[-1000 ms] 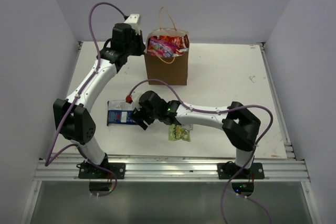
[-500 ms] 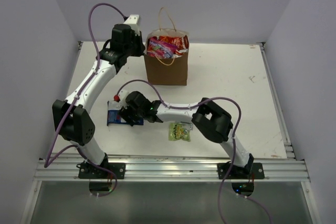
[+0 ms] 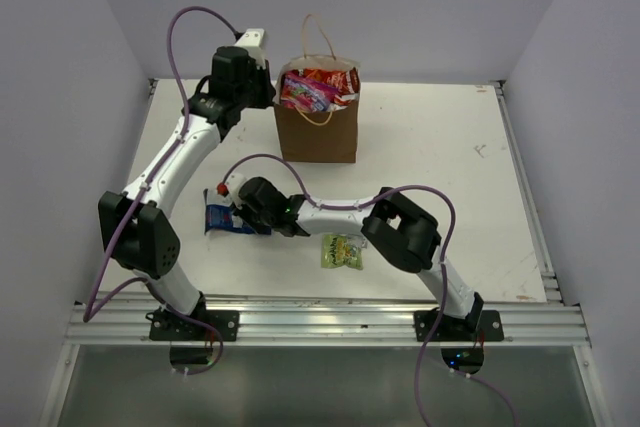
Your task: Place the snacks into the paper bag
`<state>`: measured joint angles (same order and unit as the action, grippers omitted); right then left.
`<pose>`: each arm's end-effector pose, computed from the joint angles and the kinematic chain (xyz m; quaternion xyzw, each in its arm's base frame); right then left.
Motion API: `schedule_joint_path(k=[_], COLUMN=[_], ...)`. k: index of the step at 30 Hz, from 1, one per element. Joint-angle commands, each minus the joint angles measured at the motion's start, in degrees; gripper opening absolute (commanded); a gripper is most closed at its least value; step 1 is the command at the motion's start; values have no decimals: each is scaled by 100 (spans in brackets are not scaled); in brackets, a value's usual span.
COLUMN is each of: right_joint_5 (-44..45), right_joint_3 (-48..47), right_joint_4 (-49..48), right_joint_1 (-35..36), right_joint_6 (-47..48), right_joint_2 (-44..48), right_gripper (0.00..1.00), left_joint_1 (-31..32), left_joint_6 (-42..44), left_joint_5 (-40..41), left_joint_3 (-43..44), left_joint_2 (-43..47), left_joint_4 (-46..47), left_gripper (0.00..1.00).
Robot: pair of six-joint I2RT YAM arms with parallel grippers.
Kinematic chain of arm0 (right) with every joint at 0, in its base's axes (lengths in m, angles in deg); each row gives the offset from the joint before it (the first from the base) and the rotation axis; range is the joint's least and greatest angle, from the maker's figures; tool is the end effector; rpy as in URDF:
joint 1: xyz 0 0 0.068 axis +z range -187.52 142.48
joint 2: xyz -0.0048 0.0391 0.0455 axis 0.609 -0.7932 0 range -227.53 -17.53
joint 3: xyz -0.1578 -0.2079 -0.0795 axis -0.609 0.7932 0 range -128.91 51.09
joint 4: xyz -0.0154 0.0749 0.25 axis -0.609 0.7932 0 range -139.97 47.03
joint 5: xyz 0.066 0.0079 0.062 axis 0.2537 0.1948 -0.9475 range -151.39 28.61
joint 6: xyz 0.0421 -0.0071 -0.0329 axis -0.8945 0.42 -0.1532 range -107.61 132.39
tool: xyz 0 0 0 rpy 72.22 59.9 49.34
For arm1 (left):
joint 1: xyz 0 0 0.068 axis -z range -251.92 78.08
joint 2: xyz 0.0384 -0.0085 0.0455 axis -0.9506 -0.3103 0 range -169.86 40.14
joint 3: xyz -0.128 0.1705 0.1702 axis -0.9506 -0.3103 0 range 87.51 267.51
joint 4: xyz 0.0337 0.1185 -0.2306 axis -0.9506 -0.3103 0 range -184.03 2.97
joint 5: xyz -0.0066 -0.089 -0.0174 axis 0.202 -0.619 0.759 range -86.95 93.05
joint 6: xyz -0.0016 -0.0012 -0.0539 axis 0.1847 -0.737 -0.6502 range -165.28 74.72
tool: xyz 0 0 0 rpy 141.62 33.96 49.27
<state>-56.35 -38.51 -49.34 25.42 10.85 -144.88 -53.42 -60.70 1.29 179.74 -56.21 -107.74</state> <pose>0.2287 0.4407 0.1529 -0.4427 0.7831 0.1986 0.3891 0.3765 -0.1271 0.3721 0.0309 0.8420 -0.1694 0.5112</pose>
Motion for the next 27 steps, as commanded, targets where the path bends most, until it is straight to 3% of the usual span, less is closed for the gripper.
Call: schedule_joint_path(k=[1,4,8,16,22,27], right_joint_5=[15,119,330,1675,2808,3661], right_joint_3=[320,417,707,1077,691,-144], right_joint_4=[395,395,429,1894,2828,2646], right_joint_1=[-27,-10,17,52,52,43], right_joint_6=[-83,-180,-259,-180,39,1090], right_joint_2=[-194,-194,297,2983,4821,5422], right_gripper=[15,0,0,0,0,0], left_joint_1=[-57,-57,-66,-92,-101,-101], left_joint_6=[101,101,144,241,233,189], left_joint_5=[-9,-9,53,132,97,44], left_joint_3=[32,24,-12,-47,-108,-126], left_joint_2=[398,433,469,548,539,513], left_joint_4=[322,313,305,252,278,331], left_gripper=[0,0,0,0,0,0])
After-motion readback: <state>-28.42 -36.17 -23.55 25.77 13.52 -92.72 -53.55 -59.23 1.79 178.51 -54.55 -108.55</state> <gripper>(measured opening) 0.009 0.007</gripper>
